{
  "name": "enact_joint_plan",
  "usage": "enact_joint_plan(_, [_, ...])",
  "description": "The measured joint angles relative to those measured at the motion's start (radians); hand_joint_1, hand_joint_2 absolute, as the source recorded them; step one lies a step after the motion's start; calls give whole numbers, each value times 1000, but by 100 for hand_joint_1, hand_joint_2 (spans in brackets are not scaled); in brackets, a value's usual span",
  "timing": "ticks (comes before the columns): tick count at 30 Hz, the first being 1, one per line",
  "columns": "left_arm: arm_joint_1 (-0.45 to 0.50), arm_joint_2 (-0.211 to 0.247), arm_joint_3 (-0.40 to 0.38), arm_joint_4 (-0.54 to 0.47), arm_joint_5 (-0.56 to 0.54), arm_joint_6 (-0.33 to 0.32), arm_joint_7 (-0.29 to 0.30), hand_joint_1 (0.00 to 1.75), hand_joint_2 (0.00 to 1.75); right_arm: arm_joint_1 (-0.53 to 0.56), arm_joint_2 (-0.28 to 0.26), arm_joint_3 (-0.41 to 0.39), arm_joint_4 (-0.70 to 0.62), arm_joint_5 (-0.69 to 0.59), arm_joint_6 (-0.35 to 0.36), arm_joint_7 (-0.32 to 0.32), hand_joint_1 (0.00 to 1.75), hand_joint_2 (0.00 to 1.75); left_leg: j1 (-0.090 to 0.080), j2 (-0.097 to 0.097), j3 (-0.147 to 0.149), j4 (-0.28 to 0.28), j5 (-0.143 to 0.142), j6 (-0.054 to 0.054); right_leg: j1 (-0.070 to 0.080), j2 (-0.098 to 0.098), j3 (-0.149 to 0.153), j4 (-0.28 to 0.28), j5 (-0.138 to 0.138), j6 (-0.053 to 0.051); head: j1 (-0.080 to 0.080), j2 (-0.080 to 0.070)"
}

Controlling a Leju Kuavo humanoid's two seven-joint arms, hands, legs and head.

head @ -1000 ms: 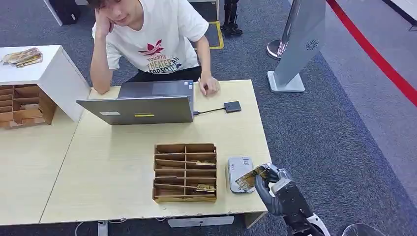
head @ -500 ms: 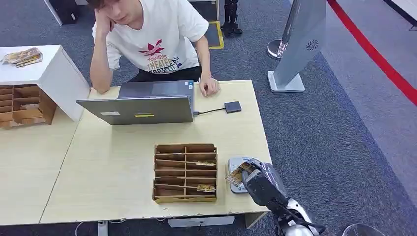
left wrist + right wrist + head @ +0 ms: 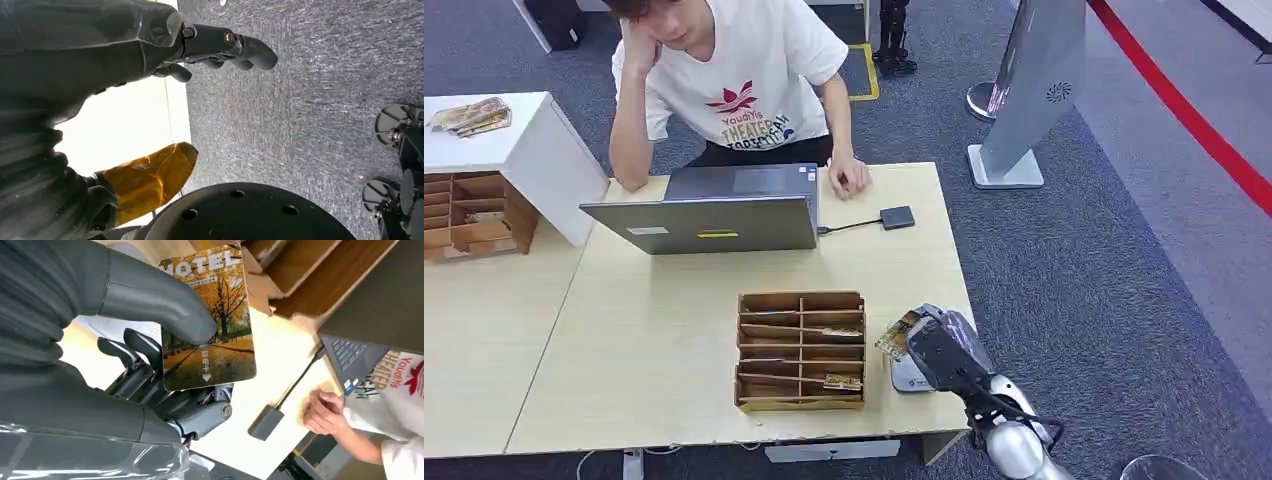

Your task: Pass the card to the sensor for recognition and then transmit it.

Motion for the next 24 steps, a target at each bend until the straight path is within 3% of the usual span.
enact_joint_plan(24, [-2,0,-12,0,6,-12,5,0,175,-89,37,0,243,260,-3,74,175,175,0,0,0,0,0,0,0,0,0,0,0,0,0,0])
